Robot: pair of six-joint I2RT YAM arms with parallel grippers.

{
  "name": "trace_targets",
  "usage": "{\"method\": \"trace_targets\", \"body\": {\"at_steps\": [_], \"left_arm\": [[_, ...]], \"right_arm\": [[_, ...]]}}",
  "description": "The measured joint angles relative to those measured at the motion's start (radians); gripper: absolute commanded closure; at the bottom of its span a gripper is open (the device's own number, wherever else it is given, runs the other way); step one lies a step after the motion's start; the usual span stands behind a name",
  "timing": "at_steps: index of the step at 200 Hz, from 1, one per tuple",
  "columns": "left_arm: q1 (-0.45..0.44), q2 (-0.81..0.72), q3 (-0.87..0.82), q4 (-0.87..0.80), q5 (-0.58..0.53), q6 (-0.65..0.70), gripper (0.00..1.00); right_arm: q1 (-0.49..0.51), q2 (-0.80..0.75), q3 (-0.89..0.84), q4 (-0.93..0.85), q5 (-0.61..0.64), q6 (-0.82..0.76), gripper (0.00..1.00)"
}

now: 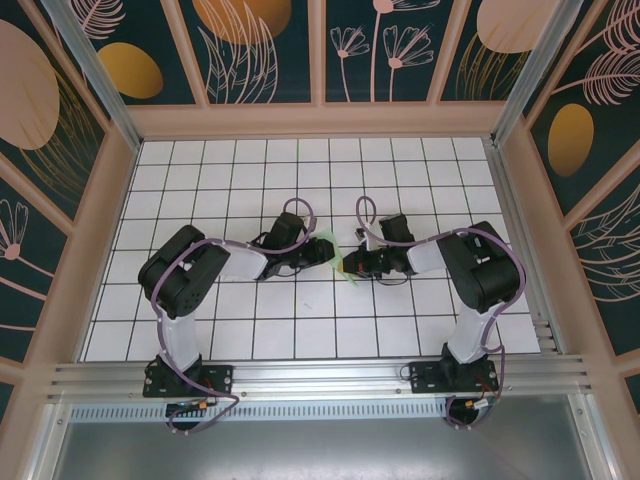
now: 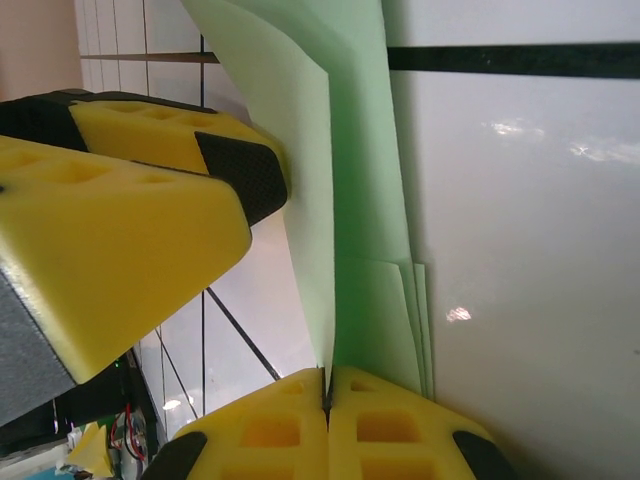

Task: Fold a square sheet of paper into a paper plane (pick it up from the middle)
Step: Fold the wing for the fifth time at the center of the table.

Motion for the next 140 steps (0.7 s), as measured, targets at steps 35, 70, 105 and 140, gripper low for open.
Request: {"method": "trace_targets", "body": {"at_steps": [35, 70, 105, 140], "left_arm": [[-0.003, 0.002, 0.022, -0.043, -0.016, 0.008, 0.67], [-0.007, 0.008, 0.061, -0.114, -0.035, 0.006, 0.66], [-0.01, 0.017, 0.108, -0.201, -0.049, -0.006, 0.67], [-0.015, 0.023, 0.137, -0.255, -0.07, -0.009, 0.67]], "right_arm": [[-0.001, 0.0, 0.005, -0.009, -0.002, 0.0, 1.0], [-0.001, -0.002, 0.006, -0.014, -0.001, -0.001, 0.97], [0.005, -0.013, 0.019, -0.04, 0.017, -0.004, 0.89], [0.006, -0.029, 0.044, -0.077, 0.038, -0.015, 0.81]]}}
